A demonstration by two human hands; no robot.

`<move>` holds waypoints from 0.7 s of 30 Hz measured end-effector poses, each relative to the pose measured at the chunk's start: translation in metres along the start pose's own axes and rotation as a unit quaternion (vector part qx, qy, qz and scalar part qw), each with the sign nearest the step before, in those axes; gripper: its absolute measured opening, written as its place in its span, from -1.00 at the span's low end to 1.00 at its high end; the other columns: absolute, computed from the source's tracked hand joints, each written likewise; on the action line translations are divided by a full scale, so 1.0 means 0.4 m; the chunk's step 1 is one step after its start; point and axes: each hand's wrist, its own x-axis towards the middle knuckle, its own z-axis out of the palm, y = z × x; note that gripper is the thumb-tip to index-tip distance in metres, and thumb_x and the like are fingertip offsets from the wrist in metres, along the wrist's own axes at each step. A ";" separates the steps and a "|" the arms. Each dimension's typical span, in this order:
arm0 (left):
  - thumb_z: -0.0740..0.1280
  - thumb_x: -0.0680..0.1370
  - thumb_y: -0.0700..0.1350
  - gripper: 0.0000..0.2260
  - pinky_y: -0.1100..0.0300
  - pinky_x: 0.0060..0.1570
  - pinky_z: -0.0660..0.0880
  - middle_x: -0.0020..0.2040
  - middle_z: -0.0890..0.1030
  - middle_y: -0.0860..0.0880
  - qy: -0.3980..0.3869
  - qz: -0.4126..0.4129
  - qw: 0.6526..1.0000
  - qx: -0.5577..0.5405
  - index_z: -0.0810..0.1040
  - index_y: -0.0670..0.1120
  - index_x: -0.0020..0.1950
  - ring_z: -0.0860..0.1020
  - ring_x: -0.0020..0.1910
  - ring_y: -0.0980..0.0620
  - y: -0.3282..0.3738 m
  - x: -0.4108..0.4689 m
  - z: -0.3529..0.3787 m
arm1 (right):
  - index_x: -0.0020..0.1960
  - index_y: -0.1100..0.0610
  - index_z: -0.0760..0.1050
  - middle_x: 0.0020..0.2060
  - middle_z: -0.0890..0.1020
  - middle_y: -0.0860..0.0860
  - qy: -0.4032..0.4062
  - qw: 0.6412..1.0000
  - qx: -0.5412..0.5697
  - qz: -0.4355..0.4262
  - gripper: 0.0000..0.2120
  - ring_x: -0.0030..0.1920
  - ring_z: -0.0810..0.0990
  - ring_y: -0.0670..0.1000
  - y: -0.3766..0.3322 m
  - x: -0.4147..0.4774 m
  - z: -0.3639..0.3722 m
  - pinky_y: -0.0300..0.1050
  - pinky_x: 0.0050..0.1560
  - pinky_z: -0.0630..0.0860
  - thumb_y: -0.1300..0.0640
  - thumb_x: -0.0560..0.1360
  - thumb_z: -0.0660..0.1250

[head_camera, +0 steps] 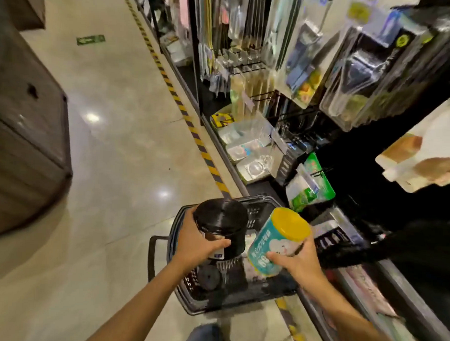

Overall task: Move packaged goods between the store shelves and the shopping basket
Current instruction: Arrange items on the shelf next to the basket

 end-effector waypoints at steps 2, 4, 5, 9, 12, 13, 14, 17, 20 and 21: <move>0.65 0.16 -0.18 -0.21 0.13 0.30 0.38 0.16 0.45 0.04 0.001 -0.020 1.000 0.006 0.25 0.03 0.22 0.46 0.20 0.05 -0.051 0.054 0.006 | 0.09 -0.09 0.33 0.04 0.56 -0.01 0.001 1.000 -0.014 0.011 -0.14 0.03 0.57 -0.05 0.038 0.054 0.037 -0.19 0.02 0.53 0.05 -0.09 0.70; 0.66 0.15 -0.15 -0.19 0.15 0.28 0.38 0.15 0.46 0.03 0.004 -0.047 0.999 0.011 0.27 -0.04 0.24 0.47 0.19 0.04 -0.107 0.103 0.024 | 0.07 -0.10 0.33 0.00 0.56 -0.04 0.007 0.999 -0.033 0.031 -0.18 -0.02 0.58 -0.06 0.083 0.109 0.066 -0.21 -0.04 0.53 0.04 -0.07 0.68; 0.66 0.15 -0.14 -0.18 0.18 0.26 0.37 0.14 0.46 0.03 0.005 -0.065 0.998 0.013 0.27 -0.08 0.27 0.48 0.18 0.03 -0.140 0.127 0.037 | 0.06 -0.10 0.34 -0.02 0.58 -0.04 0.004 0.998 -0.041 0.038 -0.21 -0.04 0.58 -0.05 0.107 0.133 0.077 -0.16 -0.06 0.54 -0.01 -0.07 0.65; 0.64 0.19 -0.17 -0.15 0.36 0.15 0.30 0.15 0.44 0.04 -0.010 -0.113 0.993 0.016 0.23 -0.14 0.34 0.46 0.19 0.06 -0.284 0.203 0.109 | 0.17 -0.11 0.30 0.05 0.56 0.00 -0.034 0.995 -0.086 0.048 -0.20 0.04 0.56 0.06 0.235 0.223 0.107 -0.02 0.00 0.52 0.00 0.05 0.64; 0.64 0.19 -0.11 -0.15 0.34 0.20 0.28 0.17 0.41 0.02 -0.006 -0.128 0.991 0.037 0.25 -0.14 0.34 0.39 0.26 0.08 -0.415 0.253 0.180 | 0.31 0.06 0.24 0.10 0.49 0.01 -0.055 0.990 -0.120 0.051 -0.18 0.09 0.49 0.03 0.374 0.304 0.123 -0.12 0.03 0.45 0.20 0.20 0.62; 0.64 0.18 -0.07 -0.15 0.29 0.26 0.27 0.16 0.38 0.04 -0.005 -0.134 0.989 0.056 0.27 -0.13 0.34 0.33 0.27 0.08 -0.461 0.270 0.205 | 0.32 0.08 0.23 0.10 0.48 -0.01 -0.060 0.988 -0.129 0.051 -0.18 0.10 0.48 0.00 0.423 0.331 0.127 -0.18 0.04 0.46 0.21 0.21 0.61; 0.64 0.17 -0.06 -0.15 0.23 0.31 0.27 0.15 0.37 0.05 -0.002 -0.147 0.987 0.071 0.28 -0.12 0.34 0.32 0.28 0.07 -0.509 0.285 0.229 | 0.33 0.10 0.23 0.10 0.47 -0.02 -0.061 0.987 -0.137 0.055 -0.18 0.09 0.47 -0.04 0.474 0.355 0.133 -0.28 0.03 0.46 0.21 0.21 0.61; 0.65 0.16 -0.07 -0.13 0.25 0.26 0.33 0.21 0.48 -0.02 -0.006 -0.196 0.978 0.072 0.28 -0.12 0.35 0.44 0.24 0.02 -0.653 0.328 0.302 | 0.31 0.14 0.25 0.09 0.46 -0.05 -0.057 0.982 -0.172 0.053 -0.18 0.06 0.45 -0.13 0.602 0.432 0.151 -0.47 -0.05 0.40 0.18 0.20 0.62; 0.65 0.16 -0.09 -0.11 0.35 0.17 0.30 0.24 0.48 -0.02 -0.020 -0.217 0.972 0.084 0.24 -0.10 0.36 0.45 0.24 0.06 -0.788 0.355 0.365 | 0.26 0.15 0.32 0.08 0.48 -0.03 -0.046 0.976 -0.211 0.031 -0.21 0.10 0.47 -0.06 0.730 0.510 0.177 -0.23 0.05 0.42 0.10 0.15 0.65; 0.65 0.16 -0.10 -0.08 0.37 0.18 0.28 0.26 0.46 -0.02 -0.023 -0.221 0.971 0.089 0.22 -0.10 0.38 0.43 0.26 0.06 -0.829 0.362 0.383 | 0.26 0.16 0.33 0.08 0.48 -0.02 -0.040 0.973 -0.226 0.026 -0.20 0.10 0.46 -0.06 0.768 0.530 0.186 -0.22 0.06 0.40 0.07 0.14 0.65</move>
